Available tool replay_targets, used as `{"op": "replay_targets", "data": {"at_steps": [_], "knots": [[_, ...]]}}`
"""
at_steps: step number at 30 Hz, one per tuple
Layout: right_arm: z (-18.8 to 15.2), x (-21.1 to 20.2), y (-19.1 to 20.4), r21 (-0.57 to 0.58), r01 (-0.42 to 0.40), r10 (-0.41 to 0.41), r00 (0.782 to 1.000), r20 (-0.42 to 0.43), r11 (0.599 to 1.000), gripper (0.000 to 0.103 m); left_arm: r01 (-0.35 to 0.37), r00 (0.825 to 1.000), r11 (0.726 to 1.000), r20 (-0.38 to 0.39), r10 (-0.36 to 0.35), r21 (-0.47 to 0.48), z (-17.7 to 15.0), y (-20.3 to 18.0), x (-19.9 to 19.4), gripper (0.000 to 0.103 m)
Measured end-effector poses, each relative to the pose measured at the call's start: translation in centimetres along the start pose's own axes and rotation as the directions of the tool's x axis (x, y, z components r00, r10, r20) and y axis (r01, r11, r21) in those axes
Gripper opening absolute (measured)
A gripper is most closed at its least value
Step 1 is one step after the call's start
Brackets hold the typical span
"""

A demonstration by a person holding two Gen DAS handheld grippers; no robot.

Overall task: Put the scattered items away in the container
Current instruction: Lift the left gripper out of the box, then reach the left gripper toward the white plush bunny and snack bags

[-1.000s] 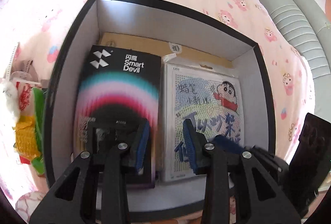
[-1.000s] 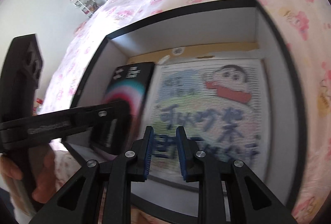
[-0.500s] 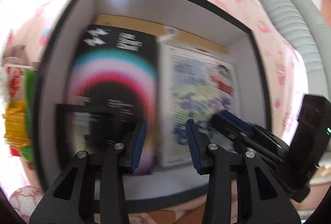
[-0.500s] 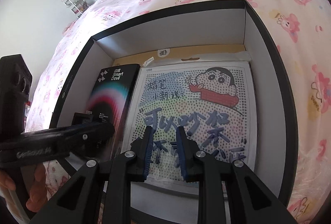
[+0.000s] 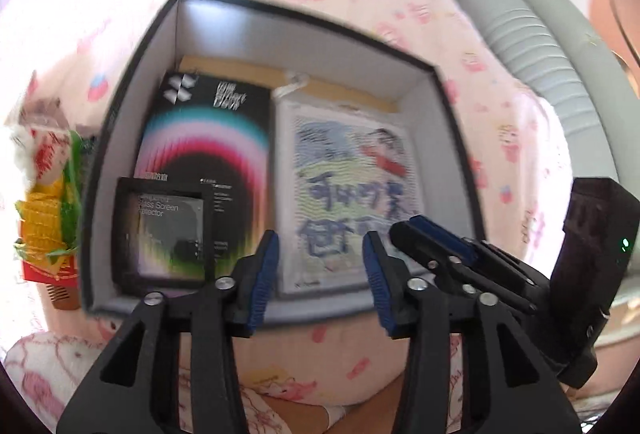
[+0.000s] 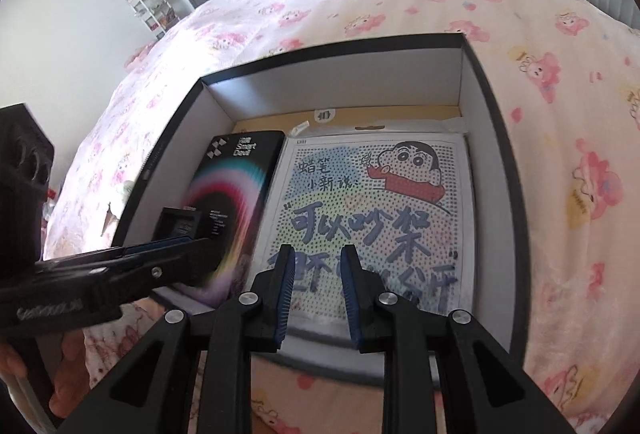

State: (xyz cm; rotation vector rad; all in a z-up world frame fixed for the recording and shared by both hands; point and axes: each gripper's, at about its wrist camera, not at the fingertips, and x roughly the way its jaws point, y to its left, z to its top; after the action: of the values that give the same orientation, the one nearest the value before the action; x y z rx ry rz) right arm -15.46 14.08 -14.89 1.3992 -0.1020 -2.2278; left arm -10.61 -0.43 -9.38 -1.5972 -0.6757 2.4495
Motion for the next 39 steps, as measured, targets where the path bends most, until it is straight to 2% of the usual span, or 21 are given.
{"op": "replay_targets", "data": {"at_steps": [2,5,10,12,14,15,17,18,20,22,24,26,28,31,34,38,39], "knots": [[-0.4,-1.5,0.7,-0.013,-0.037,0.037,0.999,0.015,0.999,0.02,0.012,0.999,0.999,0.035,-0.013,0.041,-0.7,-1.1,-1.5,0.056],[-1.4,-4.7,2.3,-0.037,-0.027,0.03,0.997,0.072,0.999,0.02,0.023,0.999,0.994,0.046,-0.028,0.107,-1.8,-2.1,-3.3,0.056],[-2.5,-6.3,5.2,-0.062,-0.028,0.034,0.995,0.092,0.998,0.021,-0.024,0.996,0.99,0.083,0.012,0.142,-3.2,-1.7,-6.0,0.05],[-2.9,-6.0,7.0,-0.1,-0.045,0.053,0.996,0.074,0.994,0.02,-0.031,0.996,0.993,0.09,0.021,0.111,-3.9,-0.1,-6.8,0.044],[-3.3,-5.6,9.4,-0.161,-0.062,0.071,0.996,0.051,0.985,0.02,-0.022,0.995,0.998,0.1,0.017,0.056,-4.8,1.9,-7.6,0.044],[-3.6,-5.4,10.7,-0.193,-0.099,0.107,0.994,0.033,0.976,0.015,-0.038,0.995,0.998,0.098,0.033,0.044,-5.1,2.6,-7.9,0.041],[-4.3,-4.3,14.0,-0.27,-0.066,0.075,0.997,0.02,0.96,0.013,-0.15,0.981,0.988,0.134,0.143,0.037,-5.8,3.8,-8.5,0.04],[-4.6,-3.9,15.5,-0.312,-0.042,0.053,0.998,0.027,0.949,0.013,-0.175,0.975,0.984,0.141,0.169,0.029,-5.9,4.4,-8.8,0.04],[-5.0,-2.7,17.6,-0.346,-0.029,0.043,0.999,0.033,0.938,0.013,-0.155,0.977,0.988,0.146,0.155,-0.007,-6.1,6.3,-9.6,0.04],[-4.5,-1.3,18.3,-0.309,-0.101,0.1,0.995,-0.018,0.946,0.013,-0.112,0.98,0.993,0.159,0.117,-0.037,-6.3,8.3,-10.6,0.042],[-4.0,-0.4,19.0,-0.284,-0.151,0.141,0.988,-0.055,0.947,0.013,-0.117,0.978,0.991,0.169,0.126,-0.062,-6.5,9.9,-11.6,0.043],[-3.7,0.2,19.7,-0.29,-0.126,0.119,0.992,-0.041,0.949,0.013,-0.122,0.974,0.988,0.179,0.138,-0.094,-6.7,11.8,-12.3,0.043],[-3.2,1.1,20.2,-0.28,-0.129,0.119,0.992,-0.05,0.951,0.013,-0.099,0.976,0.985,0.182,0.124,-0.14,-6.6,13.9,-12.6,0.043],[-2.5,2.2,20.3,-0.259,-0.114,0.101,0.993,-0.064,0.959,0.013,-0.099,0.977,0.976,0.169,0.133,-0.194,-6.1,16.6,-12.1,0.043],[-2.3,3.0,20.0,-0.233,-0.134,0.115,0.989,-0.093,0.963,0.013,-0.094,0.983,0.969,0.131,0.126,-0.229,-5.2,18.5,-10.6,0.043],[-1.2,3.6,20.4,-0.231,-0.13,0.108,0.989,-0.104,0.964,0.014,-0.11,0.993,0.974,0.014,0.115,-0.197,-3.5,20.5,-7.4,0.043],[-1.0,3.7,20.4,-0.233,-0.132,0.11,0.988,-0.106,0.963,0.014,-0.107,0.994,0.975,-0.006,0.108,-0.195,-3.1,21.1,-6.8,0.046]]}}
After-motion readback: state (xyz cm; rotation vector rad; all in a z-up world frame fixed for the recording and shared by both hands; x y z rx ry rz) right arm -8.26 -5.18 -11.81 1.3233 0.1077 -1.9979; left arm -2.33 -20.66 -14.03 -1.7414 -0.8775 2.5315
